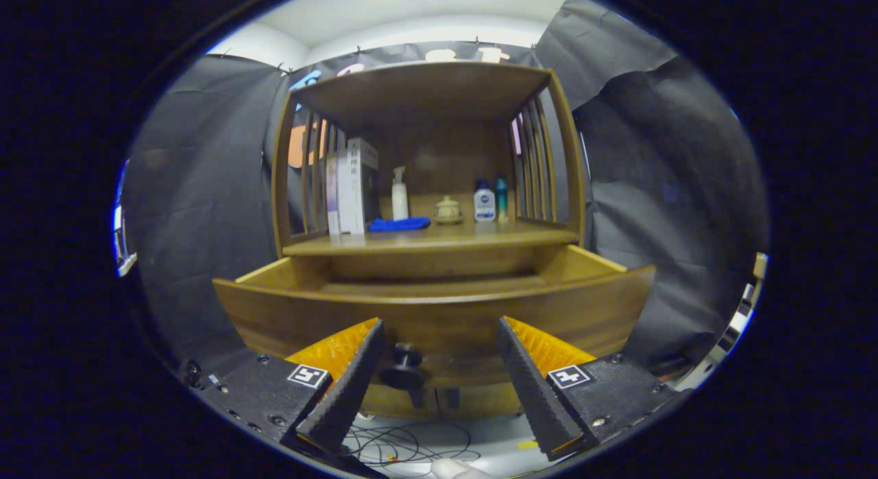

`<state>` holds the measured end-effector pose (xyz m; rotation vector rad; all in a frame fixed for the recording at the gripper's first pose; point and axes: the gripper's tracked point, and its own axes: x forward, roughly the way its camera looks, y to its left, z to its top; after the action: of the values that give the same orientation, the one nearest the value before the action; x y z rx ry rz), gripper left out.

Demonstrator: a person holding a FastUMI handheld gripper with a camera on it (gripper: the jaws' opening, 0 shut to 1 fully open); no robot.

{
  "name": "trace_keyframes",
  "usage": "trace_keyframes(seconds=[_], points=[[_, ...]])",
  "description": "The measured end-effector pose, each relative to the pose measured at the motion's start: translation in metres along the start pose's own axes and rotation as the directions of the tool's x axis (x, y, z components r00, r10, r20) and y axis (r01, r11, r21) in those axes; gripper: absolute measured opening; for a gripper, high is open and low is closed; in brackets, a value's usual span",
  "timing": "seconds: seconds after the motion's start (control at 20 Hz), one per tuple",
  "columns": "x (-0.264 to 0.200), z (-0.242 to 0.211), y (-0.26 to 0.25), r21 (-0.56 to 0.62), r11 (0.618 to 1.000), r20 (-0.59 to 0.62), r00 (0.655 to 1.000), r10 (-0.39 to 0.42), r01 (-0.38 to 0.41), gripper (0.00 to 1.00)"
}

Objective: Pull open the drawer, take out the items inside it, and place them on the countertop above the cabinet.

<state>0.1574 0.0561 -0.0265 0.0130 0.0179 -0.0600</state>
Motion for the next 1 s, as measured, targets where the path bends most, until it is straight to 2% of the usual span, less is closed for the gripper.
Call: trace_keyframes(seconds=[0.25, 0.4, 0.5, 0.6, 0.7, 0.8, 0.9, 1.0], points=[[0.019, 0.082, -0.003, 0.022, 0.998, 0.008, 0.999, 0.054, -0.054, 1.00], [0.048, 0.124, -0.002, 0.051, 0.996, -0.011, 0.997, 0.075, -0.075, 1.00], [0.072, 0.139, 0.002, 0.028, 0.997, -0.060, 0.996, 0.067, -0.066, 0.99], [0.093, 0.137, 0.015, 0.001, 0.996, -0.163, 0.983, 0.083, -0.084, 0.99], [0.114, 0.126, 0.028, -0.008, 0.994, -0.268, 0.958, 0.101, -0.107, 1.00], [0.136, 0.104, 0.033, -0.028, 0.993, -0.388, 0.917, 0.092, -0.111, 0.99], [0.147, 0.078, 0.036, -0.038, 0.993, -0.502, 0.861, 0.076, -0.110, 1.00], [0.155, 0.054, 0.041, -0.016, 0.994, -0.614, 0.786, 0.076, -0.109, 0.99]])
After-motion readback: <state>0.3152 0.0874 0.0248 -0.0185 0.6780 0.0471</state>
